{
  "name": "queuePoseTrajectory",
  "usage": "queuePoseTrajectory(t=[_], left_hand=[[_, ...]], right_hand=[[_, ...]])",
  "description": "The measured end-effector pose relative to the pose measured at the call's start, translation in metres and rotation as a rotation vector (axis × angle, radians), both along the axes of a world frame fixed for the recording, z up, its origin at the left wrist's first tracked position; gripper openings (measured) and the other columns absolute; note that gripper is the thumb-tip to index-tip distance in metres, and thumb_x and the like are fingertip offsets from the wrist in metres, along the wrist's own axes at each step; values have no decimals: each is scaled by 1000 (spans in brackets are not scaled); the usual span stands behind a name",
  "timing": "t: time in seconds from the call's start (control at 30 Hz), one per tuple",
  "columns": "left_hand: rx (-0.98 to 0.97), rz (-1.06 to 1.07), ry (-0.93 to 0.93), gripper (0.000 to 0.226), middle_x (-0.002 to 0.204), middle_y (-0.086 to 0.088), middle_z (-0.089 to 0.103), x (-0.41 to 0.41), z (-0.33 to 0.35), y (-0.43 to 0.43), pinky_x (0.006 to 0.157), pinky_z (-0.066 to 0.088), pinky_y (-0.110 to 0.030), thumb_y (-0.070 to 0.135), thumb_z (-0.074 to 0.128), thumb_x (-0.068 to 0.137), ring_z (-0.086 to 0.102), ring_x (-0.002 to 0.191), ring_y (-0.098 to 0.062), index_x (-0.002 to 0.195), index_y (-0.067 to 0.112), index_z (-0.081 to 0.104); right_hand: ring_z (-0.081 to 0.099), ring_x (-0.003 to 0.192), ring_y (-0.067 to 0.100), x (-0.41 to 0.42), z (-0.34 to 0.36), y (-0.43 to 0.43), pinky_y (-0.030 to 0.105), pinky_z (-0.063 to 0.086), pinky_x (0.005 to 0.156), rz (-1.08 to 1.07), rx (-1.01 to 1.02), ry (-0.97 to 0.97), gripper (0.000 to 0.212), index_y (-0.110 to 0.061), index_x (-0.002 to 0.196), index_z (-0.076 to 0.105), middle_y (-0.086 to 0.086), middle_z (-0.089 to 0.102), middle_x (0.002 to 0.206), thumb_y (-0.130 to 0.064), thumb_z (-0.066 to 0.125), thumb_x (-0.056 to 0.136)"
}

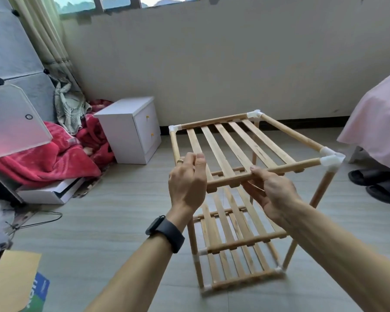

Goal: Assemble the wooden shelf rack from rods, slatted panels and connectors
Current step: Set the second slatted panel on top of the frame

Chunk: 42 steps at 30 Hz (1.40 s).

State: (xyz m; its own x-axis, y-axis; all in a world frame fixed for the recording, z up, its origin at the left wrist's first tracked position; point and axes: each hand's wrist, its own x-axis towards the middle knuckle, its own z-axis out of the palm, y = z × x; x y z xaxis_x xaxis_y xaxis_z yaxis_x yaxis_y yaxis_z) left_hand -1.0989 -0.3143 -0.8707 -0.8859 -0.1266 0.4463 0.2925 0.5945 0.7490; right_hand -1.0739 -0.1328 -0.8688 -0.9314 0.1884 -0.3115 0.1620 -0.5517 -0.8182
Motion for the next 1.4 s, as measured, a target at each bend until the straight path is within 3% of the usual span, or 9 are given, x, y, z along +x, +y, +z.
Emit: queuePoseTrajectory(t=[0.23,0.4,0.6,0.73,0.93,1.07,1.13,1.23,1.4], left_hand=[[-143,15,69,33,70,8,56,-5,-5,-11,73,48,-39,41,37,94,55,68,-12,90,22,63],[-316,50,8,15,101,10,51,-12,-8,-34,79,45,-38,36,52,89,47,100,-14,96,32,65],[-566,158,137,25,94,-3,67,-18,-1,-62,77,47,-40,20,50,94,61,87,-28,86,22,74],[-688,235,139,19,101,-9,68,-17,5,-65,82,47,-50,13,54,95,60,99,-33,100,17,72],[-751,-308,316,38,123,3,63,17,-6,28,99,47,-40,48,46,95,56,118,-17,125,27,57],[-861,-429,285,52,137,3,58,13,-6,73,109,40,-40,52,48,98,49,131,-18,144,28,45],[-883,-416,257,48,131,3,62,8,-5,82,106,41,-40,53,46,100,49,129,-20,142,29,47],[-870,-378,334,39,109,3,70,6,-6,87,89,48,-40,50,44,101,58,109,-22,125,25,63],[-825,-296,462,31,90,0,69,-3,-13,86,68,52,-43,43,48,99,57,90,-24,110,21,67]], right_hand=[[77,78,21,-7,1,-14,29,62,66,15,17,16,19,2,108,67,12,76,84,-14,67,97],[77,82,21,-3,-1,-3,28,61,64,173,100,40,20,-5,93,74,13,78,95,-24,68,96],[76,96,25,8,-10,17,32,61,75,366,326,1,38,-3,111,73,13,78,103,-37,66,97],[76,95,22,22,-15,46,35,59,80,359,468,32,31,-9,115,70,8,78,104,-34,66,97],[76,97,17,44,-18,73,33,59,82,446,640,19,29,-15,115,71,0,78,105,-39,65,97],[74,75,16,54,-18,91,34,55,75,356,800,21,32,-4,94,72,1,75,79,-36,67,94],[68,68,18,54,-19,97,39,51,71,183,757,46,39,-1,83,62,6,64,76,-40,65,83],[66,94,20,51,-19,96,37,51,78,-11,700,92,54,-10,101,60,5,65,104,-58,55,77],[67,108,9,39,-19,81,37,48,96,129,719,174,60,-25,112,69,-7,74,109,-71,44,84]])
